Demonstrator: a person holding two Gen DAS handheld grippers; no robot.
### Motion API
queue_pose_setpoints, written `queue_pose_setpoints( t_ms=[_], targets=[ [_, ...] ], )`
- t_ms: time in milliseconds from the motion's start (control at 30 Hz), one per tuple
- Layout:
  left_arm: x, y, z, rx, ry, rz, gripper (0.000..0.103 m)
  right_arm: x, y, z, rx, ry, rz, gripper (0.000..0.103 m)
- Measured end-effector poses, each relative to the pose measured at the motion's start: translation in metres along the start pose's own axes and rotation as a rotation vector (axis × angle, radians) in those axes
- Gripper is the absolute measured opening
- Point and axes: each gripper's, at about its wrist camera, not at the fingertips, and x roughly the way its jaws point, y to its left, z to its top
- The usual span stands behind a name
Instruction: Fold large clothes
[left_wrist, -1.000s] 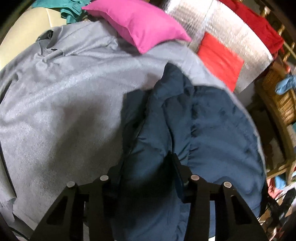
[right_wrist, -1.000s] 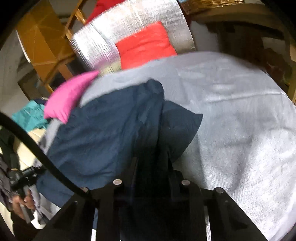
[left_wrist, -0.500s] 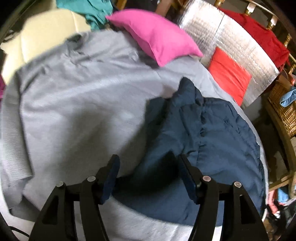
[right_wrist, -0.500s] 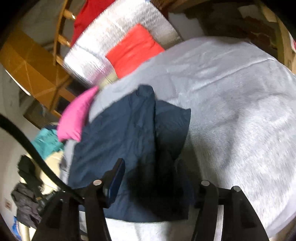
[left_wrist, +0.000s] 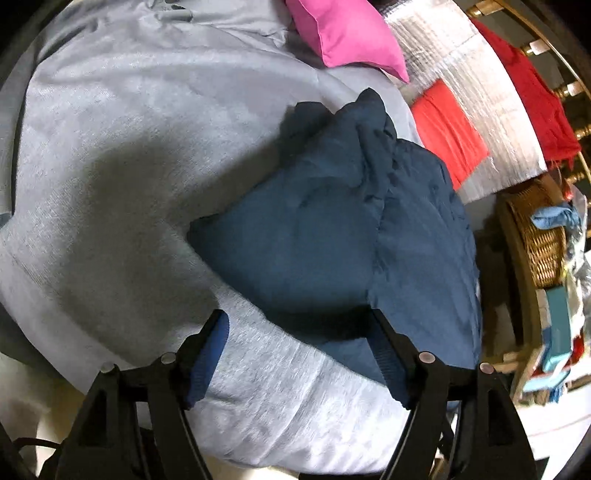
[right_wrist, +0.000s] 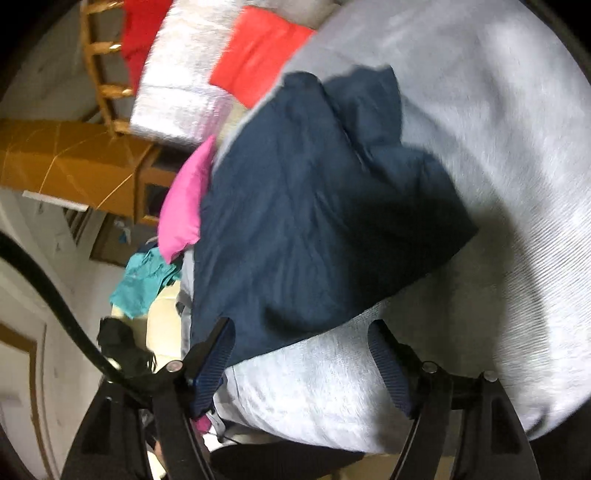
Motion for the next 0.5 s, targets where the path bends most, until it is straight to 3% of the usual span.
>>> queue_pose_setpoints(
  t_ms=[200, 267, 333, 500],
  targets=[
    [0.008, -0.032, -0.003, 0.080, -0.128, 0.107, 0.082, 0.018, -0.001, 0.007, 0.090, -0.129, -0.021, 0.078],
    [0.009, -0.037, -0.003, 0.098, -0.167, 0.127, 0.082, 0.024, 0.004, 0.006, 0.065, -0.170, -0.057, 0.071],
    [0.010, -0.042, -0.005, 0.133, -0.184, 0.166, 0.082, 0.025, 0.010, 0.006, 0.023, -0.194, -0.112, 0.055],
    [0.011, -0.050, -0.007, 0.179, -0.212, 0.214, 0.081, 0.020, 0.035, 0.002, -0.101, -0.259, -0.165, 0.050]
  ],
)
